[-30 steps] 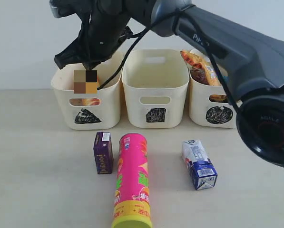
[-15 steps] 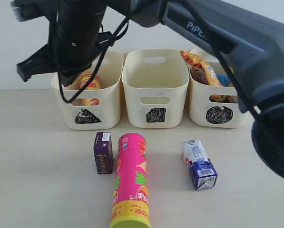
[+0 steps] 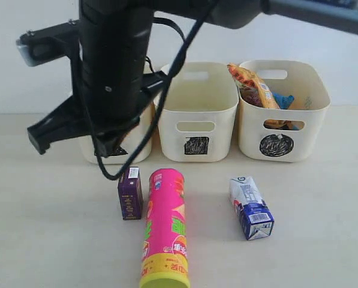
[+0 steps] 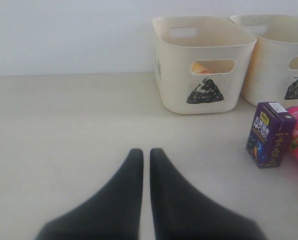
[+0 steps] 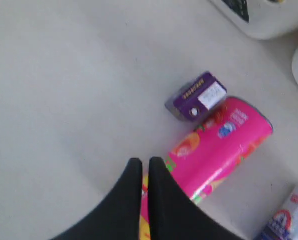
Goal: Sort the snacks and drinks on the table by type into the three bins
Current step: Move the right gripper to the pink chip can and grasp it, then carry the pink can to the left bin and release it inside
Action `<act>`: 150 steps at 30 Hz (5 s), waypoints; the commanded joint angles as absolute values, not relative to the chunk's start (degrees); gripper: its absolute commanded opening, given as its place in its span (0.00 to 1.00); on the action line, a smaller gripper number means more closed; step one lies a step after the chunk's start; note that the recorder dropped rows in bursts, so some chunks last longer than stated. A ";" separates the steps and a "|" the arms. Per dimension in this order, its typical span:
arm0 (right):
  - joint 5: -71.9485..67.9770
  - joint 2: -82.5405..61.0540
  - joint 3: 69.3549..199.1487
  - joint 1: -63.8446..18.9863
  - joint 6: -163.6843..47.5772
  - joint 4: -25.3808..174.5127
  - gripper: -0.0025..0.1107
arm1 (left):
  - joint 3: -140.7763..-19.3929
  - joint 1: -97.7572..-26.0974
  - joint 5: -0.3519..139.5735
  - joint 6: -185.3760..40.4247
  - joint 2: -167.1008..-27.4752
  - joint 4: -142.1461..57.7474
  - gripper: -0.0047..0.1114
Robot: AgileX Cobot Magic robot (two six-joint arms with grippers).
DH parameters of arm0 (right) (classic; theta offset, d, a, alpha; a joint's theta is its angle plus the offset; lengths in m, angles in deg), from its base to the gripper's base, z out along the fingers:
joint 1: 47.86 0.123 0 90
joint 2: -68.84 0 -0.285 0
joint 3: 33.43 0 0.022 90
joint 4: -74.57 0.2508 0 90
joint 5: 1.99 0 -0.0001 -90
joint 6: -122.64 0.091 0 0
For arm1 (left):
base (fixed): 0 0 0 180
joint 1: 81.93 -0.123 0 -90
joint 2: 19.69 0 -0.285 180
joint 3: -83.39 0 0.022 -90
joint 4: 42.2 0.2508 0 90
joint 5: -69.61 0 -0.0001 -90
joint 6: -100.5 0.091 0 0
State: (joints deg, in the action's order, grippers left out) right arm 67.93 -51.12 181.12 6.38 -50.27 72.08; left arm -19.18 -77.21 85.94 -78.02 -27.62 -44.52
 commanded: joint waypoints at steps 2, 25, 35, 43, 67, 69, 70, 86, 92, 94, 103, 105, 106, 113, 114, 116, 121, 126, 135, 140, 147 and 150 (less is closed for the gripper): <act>67.98 -46.60 169.84 6.32 -43.86 69.13 0.02 | -19.39 -77.32 85.55 -78.54 -27.48 -44.50 0.07; 67.98 -54.11 163.64 3.97 -29.88 64.13 0.79 | -19.39 -77.32 85.55 -78.54 -27.48 -44.50 0.07; 59.64 -60.13 162.77 1.67 -35.67 70.49 0.79 | -19.39 -77.32 85.55 -78.54 -27.48 -44.50 0.07; 58.74 -62.81 161.79 0.66 -35.76 70.84 0.66 | -19.39 -77.32 85.55 -78.54 -27.48 -44.50 0.07; 63.80 -48.47 161.79 0.66 -31.46 63.31 0.03 | -19.39 -77.32 85.55 -78.54 -27.48 -44.50 0.07; 63.40 -45.81 161.79 0.66 -32.09 63.31 0.03 | -19.39 -77.32 85.55 -78.54 -27.48 -44.50 0.07; 62.87 -44.64 161.79 0.66 -32.76 63.31 0.03 | -19.39 -77.32 85.55 -78.54 -27.48 -44.50 0.07; 24.85 -45.20 163.62 0.42 -38.72 60.29 0.02 | -19.39 -77.32 85.55 -78.54 -27.48 -44.50 0.07; 20.82 -53.95 174.32 -1.57 -38.90 59.86 0.02 | -19.39 -77.32 85.55 -78.54 -27.48 -44.50 0.07; 20.93 -57.51 179.18 -2.59 -39.50 59.39 0.02 | -19.39 -77.32 85.55 -78.54 -27.48 -44.50 0.07; 6.67 -74.63 197.54 -7.82 -41.20 59.00 0.02 | -19.39 -77.32 85.55 -78.54 -27.48 -44.50 0.07; 1.34 -78.82 200.40 -9.31 -41.35 59.00 0.02 | -19.39 -77.32 85.55 -78.54 -27.48 -44.50 0.07; -0.87 -80.30 201.32 -9.69 -41.47 59.00 0.02 | -19.39 -77.32 85.55 -78.54 -27.48 -44.50 0.07; -8.21 -90.21 207.97 -11.27 -42.59 59.00 0.17 | -19.39 -77.32 85.55 -78.54 -27.48 -44.50 0.07; -7.52 -90.91 208.17 -11.37 -43.28 59.00 0.32 | -19.39 -77.32 85.55 -78.54 -27.48 -44.50 0.07; -5.59 -91.27 208.17 -11.34 -43.82 59.00 0.62 | -19.39 -77.32 85.55 -78.54 -27.48 -44.50 0.07; 1.27 -90.17 208.17 -11.23 -43.82 59.00 0.76 | -19.39 -77.32 85.55 -78.54 -27.48 -44.50 0.07; 14.98 -84.56 208.27 -10.00 -47.07 62.68 0.76 | -19.39 -77.32 85.55 -78.54 -27.48 -44.50 0.07; 31.47 -77.72 208.27 -6.05 -49.28 62.40 0.60 | -19.39 -77.32 85.52 -78.54 -27.48 -44.50 0.07; 43.17 -75.63 208.27 -4.71 -49.28 62.31 0.19 | -19.39 -77.32 85.52 -78.54 -27.48 -44.50 0.07; 61.25 -73.50 208.27 -3.31 -51.38 62.69 0.03 | -19.39 -77.32 85.52 -78.54 -27.48 -44.50 0.07; 67.98 -72.77 208.27 -3.18 -53.28 66.06 0.03 | -19.39 -77.32 85.52 -78.54 -27.48 -44.50 0.07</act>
State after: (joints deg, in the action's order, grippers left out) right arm 62.23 -74.28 207.95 -3.19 -51.32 63.79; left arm -19.18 -77.21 85.94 -78.02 -27.62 -44.52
